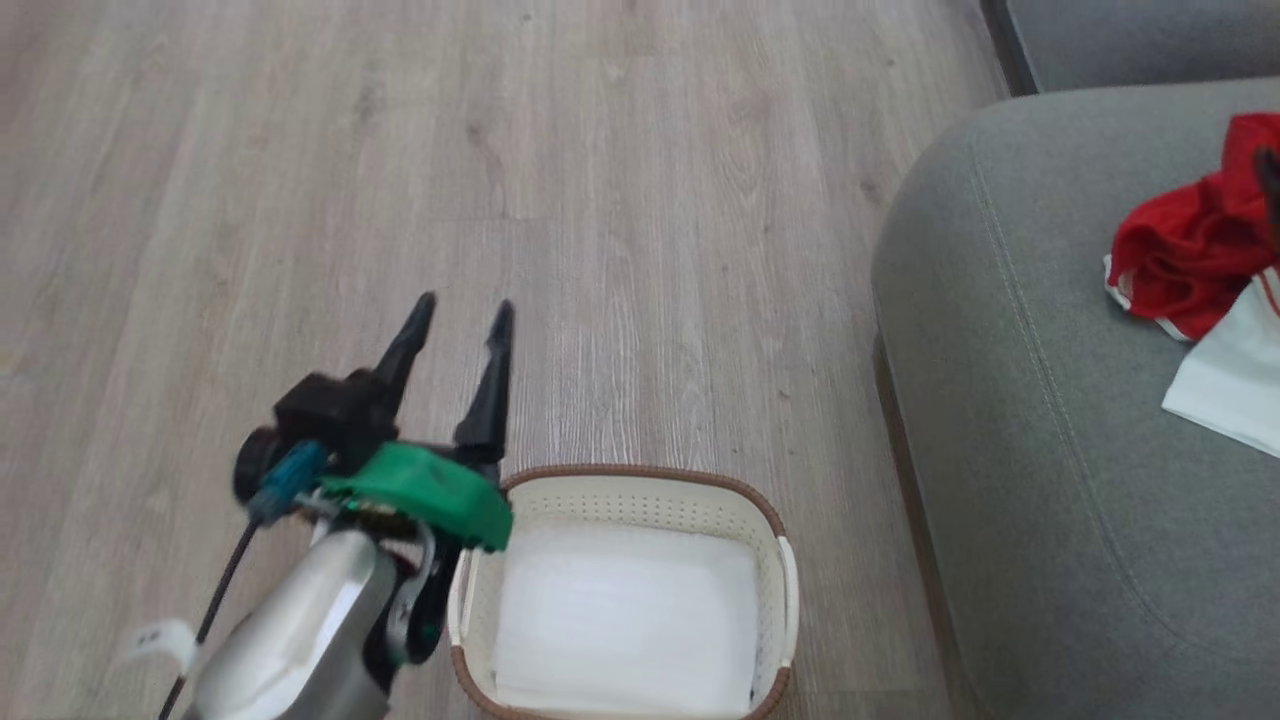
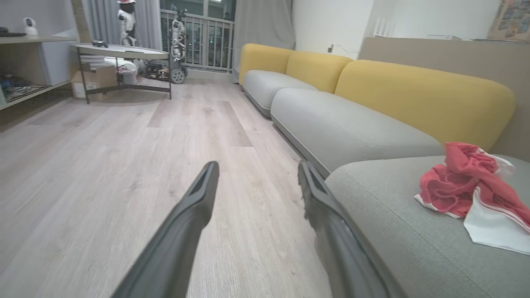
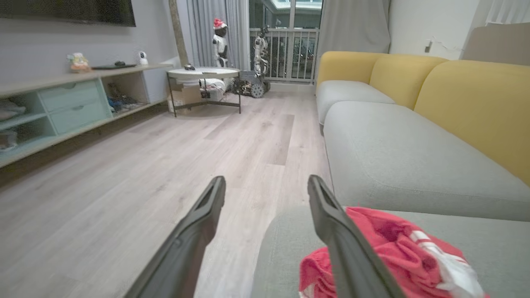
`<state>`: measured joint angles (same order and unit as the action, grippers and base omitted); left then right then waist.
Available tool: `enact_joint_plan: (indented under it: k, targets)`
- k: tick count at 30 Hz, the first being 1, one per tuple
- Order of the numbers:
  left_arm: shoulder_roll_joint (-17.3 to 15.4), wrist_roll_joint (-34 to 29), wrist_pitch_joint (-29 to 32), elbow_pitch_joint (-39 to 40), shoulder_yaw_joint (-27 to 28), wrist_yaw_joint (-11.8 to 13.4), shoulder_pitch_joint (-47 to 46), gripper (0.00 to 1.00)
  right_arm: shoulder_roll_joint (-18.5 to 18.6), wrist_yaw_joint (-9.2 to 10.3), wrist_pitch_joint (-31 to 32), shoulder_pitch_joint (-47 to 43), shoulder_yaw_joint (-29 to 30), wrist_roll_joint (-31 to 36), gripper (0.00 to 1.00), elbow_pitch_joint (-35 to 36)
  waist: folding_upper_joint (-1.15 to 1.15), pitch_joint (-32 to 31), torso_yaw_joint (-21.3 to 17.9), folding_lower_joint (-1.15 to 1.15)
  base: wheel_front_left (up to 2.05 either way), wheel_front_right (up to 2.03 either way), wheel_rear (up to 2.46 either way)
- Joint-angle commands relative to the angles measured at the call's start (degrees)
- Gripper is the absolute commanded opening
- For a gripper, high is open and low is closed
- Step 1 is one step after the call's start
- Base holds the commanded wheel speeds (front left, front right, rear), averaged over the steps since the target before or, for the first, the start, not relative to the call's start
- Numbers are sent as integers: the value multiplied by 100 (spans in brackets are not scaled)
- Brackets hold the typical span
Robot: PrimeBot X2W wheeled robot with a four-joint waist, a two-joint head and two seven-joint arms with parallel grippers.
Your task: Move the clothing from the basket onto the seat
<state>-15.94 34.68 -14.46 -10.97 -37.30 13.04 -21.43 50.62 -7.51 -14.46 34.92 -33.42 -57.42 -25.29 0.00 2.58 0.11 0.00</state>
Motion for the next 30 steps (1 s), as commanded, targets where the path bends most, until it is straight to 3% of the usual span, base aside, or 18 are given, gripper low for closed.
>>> enact_joint_plan:
  k: [1,6,7,13,22,30]
  targets:
    - [-158,-51,-53,222,329,24,-140,100,80,2,-53,-195,209,107,100,144,0,-53,52,0,0,0,0]
    - [-136,-175,-53,348,833,58,325,100,-801,2,-53,-1359,1436,923,100,631,0,-127,145,0,0,0,0]
    - [-114,-245,-53,369,1011,49,514,100,-1136,2,-53,-1762,1807,1249,100,850,0,-166,165,0,0,0,0]
    - [28,-508,-53,463,1520,-41,1032,100,-2110,2,-53,-2726,2578,2014,100,1491,0,-203,209,0,0,0,0]
    - [366,-1039,-53,462,2121,-345,1569,100,-3008,2,-53,-3417,2763,2525,100,1949,0,-213,238,0,0,0,0]
    - [638,-1489,-53,203,2405,-762,1681,100,-3321,2,-53,-3582,2685,2855,100,2077,0,-229,222,0,0,0,0]
